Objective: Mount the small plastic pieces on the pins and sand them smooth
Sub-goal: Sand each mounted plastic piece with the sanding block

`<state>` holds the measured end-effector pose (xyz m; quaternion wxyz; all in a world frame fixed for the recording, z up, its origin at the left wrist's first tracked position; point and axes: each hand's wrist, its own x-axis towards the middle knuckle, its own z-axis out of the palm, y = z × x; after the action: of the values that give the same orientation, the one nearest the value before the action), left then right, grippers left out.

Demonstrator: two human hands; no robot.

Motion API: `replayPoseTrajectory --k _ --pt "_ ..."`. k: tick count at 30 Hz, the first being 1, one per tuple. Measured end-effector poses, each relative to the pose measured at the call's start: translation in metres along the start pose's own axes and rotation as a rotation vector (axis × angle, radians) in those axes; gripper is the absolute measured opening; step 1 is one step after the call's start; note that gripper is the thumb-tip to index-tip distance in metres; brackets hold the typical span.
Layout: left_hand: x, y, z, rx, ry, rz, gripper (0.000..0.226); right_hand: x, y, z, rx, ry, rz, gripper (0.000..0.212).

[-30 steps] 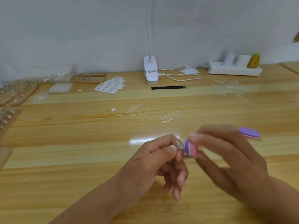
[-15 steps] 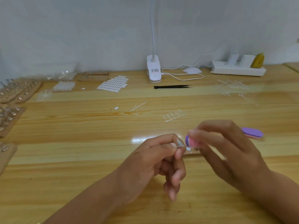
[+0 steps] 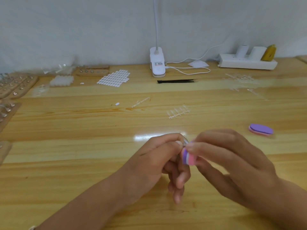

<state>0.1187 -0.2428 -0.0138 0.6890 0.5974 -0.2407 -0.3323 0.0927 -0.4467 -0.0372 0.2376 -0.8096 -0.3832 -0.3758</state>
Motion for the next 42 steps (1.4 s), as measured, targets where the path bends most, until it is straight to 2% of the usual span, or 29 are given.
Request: replayPoseTrajectory --k 2,6,10,14,16,19,23,27,29,32,36,40,42 --pt "0.0 0.0 0.001 0.038 0.039 0.006 0.025 -0.001 0.008 -0.001 -0.034 -0.046 0.003 0.031" --pt "0.001 -0.001 0.002 0.112 0.137 0.025 0.024 0.003 0.012 -0.002 -0.023 0.021 0.104 0.027" --pt "0.0 -0.002 0.005 0.108 0.121 0.03 0.026 0.0 0.005 0.004 0.013 -0.028 0.015 0.03" --pt "0.0 0.0 0.002 0.106 0.152 0.03 0.025 0.002 0.014 0.001 -0.024 0.021 0.12 0.022" --pt "0.001 0.0 0.002 0.115 0.141 0.042 0.025 0.004 0.005 0.003 -0.001 0.048 0.092 0.025" --pt "-0.001 0.0 0.004 0.1 0.101 0.037 0.026 0.002 0.003 0.004 -0.006 -0.003 0.02 0.03" --pt "-0.002 0.003 0.002 -0.007 0.028 0.045 0.024 0.006 0.012 -0.004 -0.031 0.079 0.117 0.026" --pt "0.0 0.0 0.002 -0.033 -0.033 0.04 0.026 0.004 -0.003 0.0 -0.005 0.081 -0.015 0.029" --pt "0.0 0.0 0.001 -0.034 -0.035 0.051 0.026 0.004 0.007 -0.001 -0.036 0.051 0.006 0.026" --pt "0.001 0.001 -0.001 -0.033 -0.015 0.062 0.025 0.006 0.011 -0.005 -0.042 0.096 0.082 0.028" --pt "0.0 -0.001 0.001 -0.012 -0.04 0.07 0.026 0.003 -0.002 -0.002 -0.02 0.074 -0.034 0.03" --pt "-0.002 0.0 0.002 0.03 -0.027 0.084 0.026 0.003 0.016 -0.007 -0.054 0.064 0.094 0.029" --pt "-0.002 0.0 0.001 0.045 -0.01 0.085 0.026 0.003 0.008 -0.006 -0.039 0.104 0.064 0.026"
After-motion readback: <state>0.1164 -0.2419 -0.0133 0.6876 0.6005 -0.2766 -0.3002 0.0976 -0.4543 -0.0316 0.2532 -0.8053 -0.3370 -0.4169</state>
